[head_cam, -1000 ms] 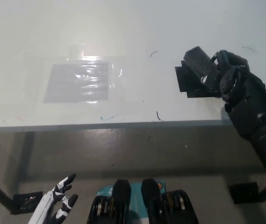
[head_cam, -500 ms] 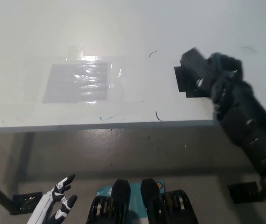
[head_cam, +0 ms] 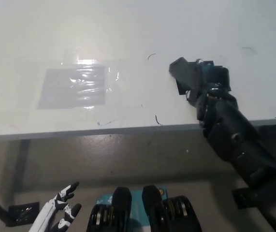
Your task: A whiteboard eraser is kept on the black marked spot on the table infront of the robot and the robot uses its right hand to swipe it back and forth on the table twice to clean it
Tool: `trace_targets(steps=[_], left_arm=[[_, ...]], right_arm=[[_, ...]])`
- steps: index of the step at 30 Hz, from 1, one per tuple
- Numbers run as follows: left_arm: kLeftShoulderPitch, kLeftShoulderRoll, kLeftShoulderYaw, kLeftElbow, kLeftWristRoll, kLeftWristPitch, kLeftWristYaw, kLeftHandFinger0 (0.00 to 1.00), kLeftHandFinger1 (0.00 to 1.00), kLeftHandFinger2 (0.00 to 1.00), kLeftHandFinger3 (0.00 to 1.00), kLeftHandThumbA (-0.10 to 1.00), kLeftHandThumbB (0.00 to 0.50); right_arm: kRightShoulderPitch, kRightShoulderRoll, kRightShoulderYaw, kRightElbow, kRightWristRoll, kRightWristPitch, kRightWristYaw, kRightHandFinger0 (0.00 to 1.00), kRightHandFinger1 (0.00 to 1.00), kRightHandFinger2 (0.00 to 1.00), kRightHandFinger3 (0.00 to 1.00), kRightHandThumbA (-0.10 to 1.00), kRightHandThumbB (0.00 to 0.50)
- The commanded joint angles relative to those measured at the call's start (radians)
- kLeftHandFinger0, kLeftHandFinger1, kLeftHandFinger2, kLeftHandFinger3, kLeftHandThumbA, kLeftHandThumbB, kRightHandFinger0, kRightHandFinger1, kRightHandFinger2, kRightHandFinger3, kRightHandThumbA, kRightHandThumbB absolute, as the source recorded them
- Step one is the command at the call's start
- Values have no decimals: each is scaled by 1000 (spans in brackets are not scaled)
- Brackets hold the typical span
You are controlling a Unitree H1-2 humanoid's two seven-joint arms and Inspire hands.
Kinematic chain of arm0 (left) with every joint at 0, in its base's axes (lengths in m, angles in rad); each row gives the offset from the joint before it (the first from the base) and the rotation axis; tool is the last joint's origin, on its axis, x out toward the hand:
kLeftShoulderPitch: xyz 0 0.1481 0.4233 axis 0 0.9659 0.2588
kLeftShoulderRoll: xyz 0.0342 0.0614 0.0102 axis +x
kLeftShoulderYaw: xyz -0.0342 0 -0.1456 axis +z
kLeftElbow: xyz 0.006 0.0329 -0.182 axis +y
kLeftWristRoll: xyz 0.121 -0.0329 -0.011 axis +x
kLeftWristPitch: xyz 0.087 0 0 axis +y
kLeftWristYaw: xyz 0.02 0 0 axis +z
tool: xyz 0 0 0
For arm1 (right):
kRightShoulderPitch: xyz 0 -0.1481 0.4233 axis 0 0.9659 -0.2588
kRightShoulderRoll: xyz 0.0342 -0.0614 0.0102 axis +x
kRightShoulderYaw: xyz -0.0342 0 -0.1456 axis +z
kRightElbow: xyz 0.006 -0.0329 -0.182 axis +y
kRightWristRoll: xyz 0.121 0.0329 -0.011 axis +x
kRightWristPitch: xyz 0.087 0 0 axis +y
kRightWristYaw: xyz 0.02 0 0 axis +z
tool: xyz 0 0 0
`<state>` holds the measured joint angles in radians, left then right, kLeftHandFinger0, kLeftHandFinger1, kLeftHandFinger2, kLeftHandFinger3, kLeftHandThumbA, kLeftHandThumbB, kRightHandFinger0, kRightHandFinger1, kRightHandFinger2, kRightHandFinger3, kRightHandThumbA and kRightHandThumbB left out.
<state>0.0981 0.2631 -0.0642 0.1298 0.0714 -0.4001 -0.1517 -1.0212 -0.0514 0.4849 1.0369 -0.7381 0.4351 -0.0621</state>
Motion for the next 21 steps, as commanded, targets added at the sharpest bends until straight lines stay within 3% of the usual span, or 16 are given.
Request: trace_targets(steps=[1, 2, 5, 12, 14, 15, 18, 20, 21], left_arm=[[0, 19, 1, -22, 1, -28, -12, 1000, 1000, 1000, 1000, 809, 424], [-2, 17, 0, -21, 1, -28, -12, 1000, 1000, 1000, 1000, 808, 423], [-7, 16, 1, -18, 13, -26, -7, 1000, 1000, 1000, 1000, 821, 428], [-15, 17, 0, -27, -9, -6, -21, 1000, 1000, 1000, 1000, 806, 437], [-18, 19, 0, -27, -5, -5, -23, 1000, 1000, 1000, 1000, 806, 438], [-18, 20, 0, -28, -5, -5, -24, 1000, 1000, 1000, 1000, 806, 438], [-20, 22, 1, -29, -6, -8, -27, 1000, 1000, 1000, 1000, 803, 437], [-19, 23, 1, -33, 13, -10, -22, 1000, 1000, 1000, 1000, 815, 430], [-17, 23, 2, -35, 19, -11, -19, 1000, 1000, 1000, 1000, 816, 430]], right_arm=[[-45, 148, 28, -70, 38, -13, 89, 0, 0, 2, 724, 229, 138], [-57, 164, 31, -90, 38, 0, 101, 0, 0, 0, 703, 233, 145], [-101, 226, 42, -135, 32, 24, 117, 0, 0, 0, 508, 252, 135], [-150, 299, 65, -156, 17, 35, 144, 0, 55, 75, 502, 294, 131], [-144, 301, 68, -171, 10, 35, 149, 0, 46, 61, 435, 283, 125], [-140, 298, 68, -172, 12, 35, 148, 12, 74, 86, 510, 278, 129], [-130, 282, 66, -170, 13, 35, 150, 0, 62, 86, 525, 240, 115], [-115, 259, 64, -170, 7, 35, 149, 0, 75, 108, 586, 253, 122], [-109, 249, 60, -167, 4, 35, 152, 0, 59, 95, 531, 249, 111]])
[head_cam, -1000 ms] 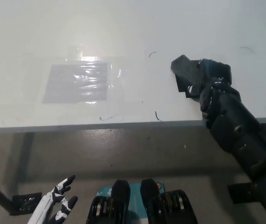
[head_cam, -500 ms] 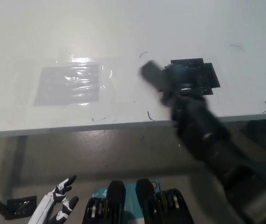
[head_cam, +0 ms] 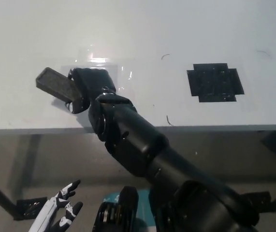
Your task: A whiteboard eraser is kept on the black marked spot on the table infront of the robot and the robot uses its right hand to swipe it back and forth on the table twice to clean it
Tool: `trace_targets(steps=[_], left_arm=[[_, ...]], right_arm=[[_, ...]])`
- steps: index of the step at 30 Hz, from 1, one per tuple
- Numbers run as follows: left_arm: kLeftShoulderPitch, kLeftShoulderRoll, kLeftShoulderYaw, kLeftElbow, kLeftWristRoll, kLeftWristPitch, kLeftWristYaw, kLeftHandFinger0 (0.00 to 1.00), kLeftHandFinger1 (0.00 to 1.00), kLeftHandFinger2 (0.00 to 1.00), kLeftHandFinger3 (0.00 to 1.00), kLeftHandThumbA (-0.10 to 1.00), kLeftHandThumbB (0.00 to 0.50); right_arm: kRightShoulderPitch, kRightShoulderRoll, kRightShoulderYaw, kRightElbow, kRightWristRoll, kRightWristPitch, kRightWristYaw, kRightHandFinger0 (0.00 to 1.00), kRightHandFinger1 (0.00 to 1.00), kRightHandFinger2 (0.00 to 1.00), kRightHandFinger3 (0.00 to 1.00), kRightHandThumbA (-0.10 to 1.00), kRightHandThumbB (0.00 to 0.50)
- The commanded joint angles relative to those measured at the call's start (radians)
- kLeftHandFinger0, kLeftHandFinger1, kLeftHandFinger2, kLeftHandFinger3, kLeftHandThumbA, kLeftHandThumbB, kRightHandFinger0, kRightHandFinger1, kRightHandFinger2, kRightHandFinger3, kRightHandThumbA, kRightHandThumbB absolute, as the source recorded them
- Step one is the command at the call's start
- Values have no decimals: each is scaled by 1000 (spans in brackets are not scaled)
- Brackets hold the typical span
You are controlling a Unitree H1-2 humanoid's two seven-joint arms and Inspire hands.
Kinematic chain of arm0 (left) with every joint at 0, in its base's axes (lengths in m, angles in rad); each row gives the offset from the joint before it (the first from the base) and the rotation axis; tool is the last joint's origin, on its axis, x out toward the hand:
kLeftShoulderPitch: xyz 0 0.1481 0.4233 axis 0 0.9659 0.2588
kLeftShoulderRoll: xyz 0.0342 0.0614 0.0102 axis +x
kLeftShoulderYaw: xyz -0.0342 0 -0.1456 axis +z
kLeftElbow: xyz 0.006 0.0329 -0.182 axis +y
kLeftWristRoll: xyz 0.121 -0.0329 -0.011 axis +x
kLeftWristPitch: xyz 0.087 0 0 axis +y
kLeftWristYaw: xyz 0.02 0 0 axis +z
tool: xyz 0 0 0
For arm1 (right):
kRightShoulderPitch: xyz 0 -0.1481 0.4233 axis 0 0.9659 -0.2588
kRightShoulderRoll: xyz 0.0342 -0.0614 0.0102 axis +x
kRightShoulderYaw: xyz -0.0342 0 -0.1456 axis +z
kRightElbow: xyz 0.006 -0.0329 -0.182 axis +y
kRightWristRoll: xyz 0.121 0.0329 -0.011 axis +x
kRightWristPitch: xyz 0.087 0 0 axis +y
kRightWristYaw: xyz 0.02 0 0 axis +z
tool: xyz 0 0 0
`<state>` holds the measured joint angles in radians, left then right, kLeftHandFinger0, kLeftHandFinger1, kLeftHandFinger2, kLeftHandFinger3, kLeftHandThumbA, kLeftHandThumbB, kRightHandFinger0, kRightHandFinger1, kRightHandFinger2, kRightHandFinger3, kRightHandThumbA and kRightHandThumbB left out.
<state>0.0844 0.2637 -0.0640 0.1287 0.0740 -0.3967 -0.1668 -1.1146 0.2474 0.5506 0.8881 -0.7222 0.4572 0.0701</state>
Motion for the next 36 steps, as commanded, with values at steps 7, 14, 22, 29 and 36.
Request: trace_targets(steps=[7, 14, 22, 29, 36], left_arm=[[-3, 23, 4, -33, 7, -16, -10, 1000, 1000, 1000, 1000, 798, 426], [-9, 31, 10, -35, 11, -9, -11, 1000, 1000, 1000, 1000, 806, 429], [17, 16, -6, -27, 22, -23, -13, 1000, 1000, 1000, 1000, 803, 421], [44, 17, -2, -30, 22, -22, -10, 1000, 1000, 1000, 1000, 803, 423], [61, 18, 0, -27, 13, -22, -14, 1000, 1000, 1000, 1000, 795, 426]], right_arm=[[37, -187, -29, 4, 15, -10, 5, 0, 29, 86, 545, 199, 104], [90, -340, -51, 64, 20, -9, 8, 0, 92, 147, 609, 195, 104], [209, -463, -70, 95, 38, -38, -2, 461, 598, 636, 929, 251, 102], [303, -593, -162, 113, 102, -90, -44, 0, 11, 152, 539, 290, 93], [357, -742, -231, 116, 131, -70, -36, 169, 234, 354, 682, 169, 73]])
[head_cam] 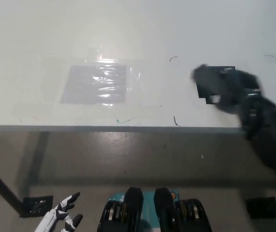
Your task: A whiteboard eraser is kept on the black marked spot on the table infront of the robot and the robot uses its right hand to swipe it back and forth on the table twice to clean it
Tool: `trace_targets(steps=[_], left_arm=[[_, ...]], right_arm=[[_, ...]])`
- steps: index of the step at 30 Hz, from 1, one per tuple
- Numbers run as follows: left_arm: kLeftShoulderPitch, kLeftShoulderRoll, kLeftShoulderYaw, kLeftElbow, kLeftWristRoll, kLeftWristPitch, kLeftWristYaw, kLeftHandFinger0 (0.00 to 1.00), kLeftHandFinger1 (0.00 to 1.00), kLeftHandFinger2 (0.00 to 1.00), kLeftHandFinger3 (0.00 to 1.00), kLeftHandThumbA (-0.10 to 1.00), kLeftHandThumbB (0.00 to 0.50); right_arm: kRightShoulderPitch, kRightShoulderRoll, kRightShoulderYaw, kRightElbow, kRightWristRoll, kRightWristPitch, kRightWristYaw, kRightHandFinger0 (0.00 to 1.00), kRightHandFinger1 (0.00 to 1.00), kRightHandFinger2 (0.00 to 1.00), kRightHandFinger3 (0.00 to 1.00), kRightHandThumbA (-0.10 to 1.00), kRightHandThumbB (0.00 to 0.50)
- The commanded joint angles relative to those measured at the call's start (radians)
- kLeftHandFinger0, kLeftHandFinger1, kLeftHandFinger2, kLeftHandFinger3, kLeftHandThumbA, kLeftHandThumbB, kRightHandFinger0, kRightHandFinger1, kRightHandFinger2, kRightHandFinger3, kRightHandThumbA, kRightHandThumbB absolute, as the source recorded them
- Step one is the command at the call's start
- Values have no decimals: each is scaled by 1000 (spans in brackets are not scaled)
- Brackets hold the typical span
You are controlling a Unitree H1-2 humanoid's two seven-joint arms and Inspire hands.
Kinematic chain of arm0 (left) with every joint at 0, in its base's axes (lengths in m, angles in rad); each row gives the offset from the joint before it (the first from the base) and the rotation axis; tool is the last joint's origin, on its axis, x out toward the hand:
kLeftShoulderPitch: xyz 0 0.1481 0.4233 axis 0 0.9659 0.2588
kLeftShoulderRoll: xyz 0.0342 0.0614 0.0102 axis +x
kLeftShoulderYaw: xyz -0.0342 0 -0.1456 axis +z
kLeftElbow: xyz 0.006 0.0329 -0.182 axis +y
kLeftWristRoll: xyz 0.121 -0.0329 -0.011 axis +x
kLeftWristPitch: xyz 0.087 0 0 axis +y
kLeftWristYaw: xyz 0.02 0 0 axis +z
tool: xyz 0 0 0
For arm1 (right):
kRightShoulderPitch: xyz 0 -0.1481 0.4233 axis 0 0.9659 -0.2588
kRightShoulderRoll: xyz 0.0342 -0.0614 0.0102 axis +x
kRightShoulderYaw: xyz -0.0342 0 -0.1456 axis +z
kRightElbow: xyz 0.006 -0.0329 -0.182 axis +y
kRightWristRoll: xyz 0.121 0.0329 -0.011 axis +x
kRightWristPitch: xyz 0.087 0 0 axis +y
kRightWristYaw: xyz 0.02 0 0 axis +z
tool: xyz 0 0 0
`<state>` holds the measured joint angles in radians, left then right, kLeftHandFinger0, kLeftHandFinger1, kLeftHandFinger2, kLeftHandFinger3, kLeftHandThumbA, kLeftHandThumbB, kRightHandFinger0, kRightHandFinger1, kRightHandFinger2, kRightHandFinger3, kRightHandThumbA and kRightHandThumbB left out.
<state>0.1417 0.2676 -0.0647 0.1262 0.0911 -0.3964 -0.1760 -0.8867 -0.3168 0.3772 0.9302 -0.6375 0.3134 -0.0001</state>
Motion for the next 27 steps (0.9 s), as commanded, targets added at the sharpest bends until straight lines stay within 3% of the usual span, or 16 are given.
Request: trace_targets(steps=[1, 2, 3, 4, 5, 7, 8, 10, 11, 12, 14, 17, 22, 24, 25, 27], left_arm=[[6, 14, 1, -22, 0, -27, -3, 1000, 1000, 1000, 1000, 796, 425], [8, 14, 1, -23, 1, -25, -3, 1000, 1000, 1000, 1000, 797, 426], [8, 13, 0, -22, 1, -26, -3, 1000, 1000, 1000, 1000, 798, 427], [9, 12, -1, -23, 1, -23, -3, 1000, 1000, 1000, 1000, 798, 431], [10, 11, -1, -23, 0, -24, -3, 1000, 1000, 1000, 1000, 797, 432], [10, 10, -2, -25, -1, -23, -3, 1000, 1000, 1000, 1000, 792, 431], [8, 8, -2, -25, 2, -24, -2, 1000, 1000, 1000, 1000, 790, 431], [5, 8, -1, -28, 2, -21, -1, 1000, 1000, 1000, 1000, 789, 433], [5, 8, -1, -31, 2, -18, -1, 1000, 1000, 1000, 1000, 789, 434], [4, 9, 0, -32, 3, -18, -1, 1000, 1000, 1000, 1000, 789, 434], [1, 8, -1, -31, -1, -17, -3, 1000, 1000, 1000, 1000, 787, 433], [-3, 9, -2, -23, -8, -23, -7, 1000, 1000, 1000, 1000, 783, 430], [-5, 12, 0, -27, 4, -20, -3, 1000, 1000, 1000, 1000, 791, 429], [-9, 13, 0, -25, 3, -22, -4, 1000, 1000, 1000, 1000, 794, 427], [-9, 13, 0, -25, 1, -23, -5, 1000, 1000, 1000, 1000, 794, 425], [-11, 13, 0, -24, -2, -21, -5, 1000, 1000, 1000, 1000, 792, 426]], right_arm=[[151, -210, -78, 55, 54, 55, 17, 125, 193, 319, 613, 219, 97], [172, -235, -99, 38, 68, 28, 3, 73, 157, 278, 514, 235, 89], [184, -250, -107, 17, 71, 24, 5, 214, 304, 376, 545, 248, 86], [203, -278, -126, -24, 76, 41, 18, 290, 364, 429, 611, 265, 95], [202, -288, -139, -23, 81, 55, 17, 262, 326, 407, 614, 259, 104], [189, -302, -151, 11, 85, 55, 7, 526, 637, 672, 726, 257, 118], [194, -320, -157, -1, 87, 43, 13, 688, 715, 761, 754, 237, 114], [197, -337, -162, -16, 88, 35, 16, 647, 680, 730, 793, 223, 112], [203, -343, -164, -36, 88, 34, 18, 508, 501, 563, 674, 217, 126], [207, -348, -168, -62, 91, 45, 25, 404, 466, 568, 662, 213, 127], [205, -351, -167, -81, 94, 60, 36, 438, 496, 577, 673, 221, 128], [176, -335, -153, -51, 89, 72, 40, 374, 447, 524, 669, 263, 139], [165, -291, -139, -77, 81, 85, 31, 11, 130, 285, 462, 252, 93], [155, -271, -130, -87, 77, 98, 35, 68, 203, 329, 458, 224, 107], [155, -253, -124, -115, 75, 103, 41, 146, 199, 287, 374, 214, 129], [143, -230, -108, -130, 67, 123, 56, 117, 166, 257, 382, 223, 127]])
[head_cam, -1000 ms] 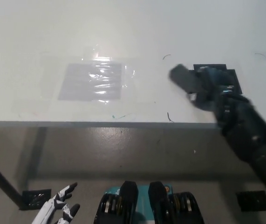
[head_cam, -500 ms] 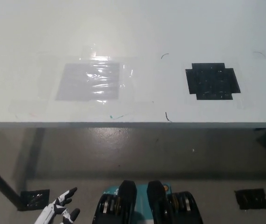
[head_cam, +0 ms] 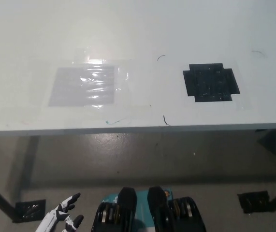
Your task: A whiteboard eraser is kept on the black marked spot on the table infront of the robot and the robot uses its right hand to swipe it back and forth on the table twice to clean it
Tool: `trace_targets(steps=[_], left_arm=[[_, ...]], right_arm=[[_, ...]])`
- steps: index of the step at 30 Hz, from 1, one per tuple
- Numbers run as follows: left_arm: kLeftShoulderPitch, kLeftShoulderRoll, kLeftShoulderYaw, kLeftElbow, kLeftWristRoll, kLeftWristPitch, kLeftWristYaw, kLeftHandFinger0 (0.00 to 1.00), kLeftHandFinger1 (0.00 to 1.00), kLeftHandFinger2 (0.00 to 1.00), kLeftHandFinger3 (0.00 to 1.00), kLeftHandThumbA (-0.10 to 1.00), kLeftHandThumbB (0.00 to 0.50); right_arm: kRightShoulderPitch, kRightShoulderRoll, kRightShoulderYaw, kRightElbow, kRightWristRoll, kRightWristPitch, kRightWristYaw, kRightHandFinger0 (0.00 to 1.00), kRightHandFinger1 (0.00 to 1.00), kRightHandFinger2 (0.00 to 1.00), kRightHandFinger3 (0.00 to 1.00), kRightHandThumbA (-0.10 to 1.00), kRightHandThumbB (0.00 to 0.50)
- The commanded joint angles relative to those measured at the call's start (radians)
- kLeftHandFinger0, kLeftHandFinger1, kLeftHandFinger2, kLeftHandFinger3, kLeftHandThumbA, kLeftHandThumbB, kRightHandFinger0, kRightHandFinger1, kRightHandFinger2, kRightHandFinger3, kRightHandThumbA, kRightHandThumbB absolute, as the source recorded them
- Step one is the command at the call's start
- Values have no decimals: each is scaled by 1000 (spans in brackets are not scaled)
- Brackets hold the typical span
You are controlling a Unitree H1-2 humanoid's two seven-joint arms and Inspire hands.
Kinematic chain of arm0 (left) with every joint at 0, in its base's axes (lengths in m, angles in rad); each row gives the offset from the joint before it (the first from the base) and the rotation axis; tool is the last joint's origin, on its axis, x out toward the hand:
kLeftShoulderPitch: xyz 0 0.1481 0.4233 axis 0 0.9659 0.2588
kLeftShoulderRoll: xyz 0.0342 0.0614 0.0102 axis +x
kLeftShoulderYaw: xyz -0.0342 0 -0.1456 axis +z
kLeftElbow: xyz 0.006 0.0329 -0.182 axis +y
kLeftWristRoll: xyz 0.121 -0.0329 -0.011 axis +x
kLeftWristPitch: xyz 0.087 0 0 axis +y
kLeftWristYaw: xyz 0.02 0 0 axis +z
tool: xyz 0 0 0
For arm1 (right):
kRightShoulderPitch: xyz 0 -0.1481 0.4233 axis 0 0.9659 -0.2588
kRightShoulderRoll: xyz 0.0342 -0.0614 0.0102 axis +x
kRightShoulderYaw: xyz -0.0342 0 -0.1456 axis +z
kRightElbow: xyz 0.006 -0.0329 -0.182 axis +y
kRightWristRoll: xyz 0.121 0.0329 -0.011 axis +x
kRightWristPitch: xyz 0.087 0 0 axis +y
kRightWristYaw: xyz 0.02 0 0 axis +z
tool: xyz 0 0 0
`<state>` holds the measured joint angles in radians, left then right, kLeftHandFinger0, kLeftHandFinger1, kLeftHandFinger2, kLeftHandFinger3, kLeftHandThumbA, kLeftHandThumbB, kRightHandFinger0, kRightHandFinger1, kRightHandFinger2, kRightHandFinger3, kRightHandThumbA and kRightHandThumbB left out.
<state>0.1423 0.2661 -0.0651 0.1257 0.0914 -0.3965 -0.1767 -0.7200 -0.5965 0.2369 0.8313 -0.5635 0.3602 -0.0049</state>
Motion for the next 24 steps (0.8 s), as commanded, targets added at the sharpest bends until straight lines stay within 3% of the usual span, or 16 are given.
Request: trace_targets(steps=[1, 2, 3, 4, 5, 6, 7, 8, 9, 13, 14, 15, 17, 18, 21, 24], left_arm=[[-11, 12, 0, -25, -6, -19, -6, 1000, 1000, 1000, 1000, 789, 425], [-12, 12, -1, -25, -7, -18, -7, 1000, 1000, 1000, 1000, 786, 425], [-11, 12, -1, -27, -8, -17, -8, 1000, 1000, 1000, 1000, 785, 424], [-13, 12, -1, -28, -9, -18, -9, 1000, 1000, 1000, 1000, 782, 422], [-13, 12, -1, -27, -9, -20, -8, 1000, 1000, 1000, 1000, 781, 422], [-13, 12, -1, -27, -9, -21, -9, 1000, 1000, 1000, 1000, 778, 419], [-13, 12, -2, -29, -4, -20, -7, 1000, 1000, 1000, 1000, 778, 417], [-12, 11, -3, -33, 2, -16, -6, 1000, 1000, 1000, 1000, 778, 416], [-12, 11, -3, -33, 6, -16, -5, 1000, 1000, 1000, 1000, 780, 416], [-17, 14, -5, -30, 4, -16, -8, 1000, 1000, 1000, 1000, 783, 415], [-17, 15, -4, -30, 1, -16, -9, 1000, 1000, 1000, 1000, 783, 415], [-17, 15, -3, -30, -1, -17, -9, 1000, 1000, 1000, 1000, 781, 416], [-18, 17, -1, -30, -4, -19, -9, 1000, 1000, 1000, 1000, 779, 418], [-18, 17, -1, -31, 5, -16, -6, 1000, 1000, 1000, 1000, 788, 427], [-17, 16, -1, -34, 8, -8, -5, 1000, 1000, 1000, 1000, 785, 427], [-12, 16, -1, -40, 3, -5, -8, 1000, 1000, 1000, 1000, 776, 426]], right_arm=[[-36, 77, 45, -47, -13, 86, 63, 124, 172, 278, 649, 238, 131], [-43, 97, 54, -59, -16, 88, 62, 190, 222, 318, 813, 319, 144], [-50, 111, 64, -69, -18, 92, 64, 278, 303, 366, 789, 325, 142], [-58, 130, 74, -87, -21, 93, 69, 191, 190, 259, 646, 303, 136], [-61, 142, 82, -106, -22, 93, 72, 139, 150, 226, 595, 290, 136], [-72, 160, 91, -101, -25, 96, 72, 6, 6, 103, 477, 285, 135], [-90, 185, 106, -96, -31, 104, 78, 1, 6, 123, 551, 286, 128], [-103, 210, 110, -91, -40, 109, 86, 0, 7, 125, 555, 295, 131], [-110, 232, 119, -105, -42, 110, 84, 0, 0, 26, 307, 271, 124], [-122, 293, 118, -159, -53, 110, 96, 0, 1, 6, 217, 324, 129], [-123, 307, 119, -173, -45, 110, 92, 0, 72, 58, 200, 276, 131], [-124, 316, 118, -181, -45, 110, 91, 13, 203, 181, 193, 249, 125], [-124, 340, 118, -210, -67, 110, 103, 49, 351, 400, 201, 324, 108], [-123, 355, 111, -236, -88, 110, 122, 34, 361, 473, 172, 337, 114], [-115, 371, 109, -278, -99, 110, 134, 7, 345, 488, 81, 301, 126], [-110, 379, 99, -284, -116, 110, 148, 11, 361, 523, 77, 299, 129]])
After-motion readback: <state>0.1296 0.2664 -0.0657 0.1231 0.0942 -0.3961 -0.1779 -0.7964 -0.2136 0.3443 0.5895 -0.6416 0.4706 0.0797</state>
